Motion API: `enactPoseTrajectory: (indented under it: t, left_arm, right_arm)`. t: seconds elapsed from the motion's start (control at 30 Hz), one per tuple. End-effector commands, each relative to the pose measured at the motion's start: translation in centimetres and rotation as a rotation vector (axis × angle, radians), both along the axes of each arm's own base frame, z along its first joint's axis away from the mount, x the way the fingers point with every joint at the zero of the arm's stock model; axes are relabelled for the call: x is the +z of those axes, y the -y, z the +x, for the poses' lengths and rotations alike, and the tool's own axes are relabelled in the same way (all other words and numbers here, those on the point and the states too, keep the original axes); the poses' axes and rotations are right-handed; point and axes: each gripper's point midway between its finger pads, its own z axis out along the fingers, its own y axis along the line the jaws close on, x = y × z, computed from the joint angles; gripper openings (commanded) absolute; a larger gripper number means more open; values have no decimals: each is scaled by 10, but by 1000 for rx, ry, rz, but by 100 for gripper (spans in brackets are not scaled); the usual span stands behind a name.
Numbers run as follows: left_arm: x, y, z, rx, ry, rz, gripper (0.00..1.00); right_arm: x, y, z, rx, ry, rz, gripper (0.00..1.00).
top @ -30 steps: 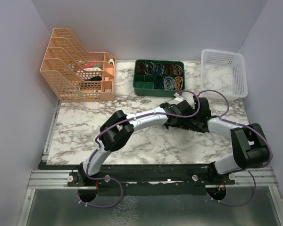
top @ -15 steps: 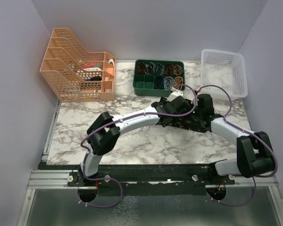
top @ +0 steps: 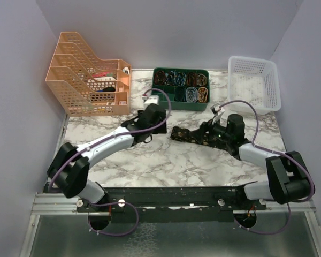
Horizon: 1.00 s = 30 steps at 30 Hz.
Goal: Roll the ties
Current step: Roll the tie at the center of the board.
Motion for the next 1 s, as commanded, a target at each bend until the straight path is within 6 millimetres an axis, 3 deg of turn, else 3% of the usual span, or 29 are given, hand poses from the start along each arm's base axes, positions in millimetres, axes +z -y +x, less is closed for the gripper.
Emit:
enactPoseTrajectory:
  t: [0.0,0.17,0.23,0.37,0.47,0.7,0.97]
  left_arm:
    - [31,-19,3,1,49,-276,74]
    - [26,-56,-4,24,30,-274,77]
    - [21,-71,-6,48,28,-280,77]
    - [13,-89,-11,55,12,-307,78]
    - [9,-95,-13,57,2,-315,78]
    - [-1,-96,-14,11,-32,-334,78]
    - [-7,-103,-14,22,-44,-326,79]
  right_arm:
    - [17,-24,5,271,322,-108,85]
    - [19,-53,-7,489,477,-205,92]
    - [10,-58,-5,562,476,-292,93]
    - [-26,-49,-4,684,402,-455,93]
    - [-33,-52,0,697,400,-489,94]
    - [-42,-62,-11,818,385,-505,98]
    - [-52,-63,7,776,363,-554,99]
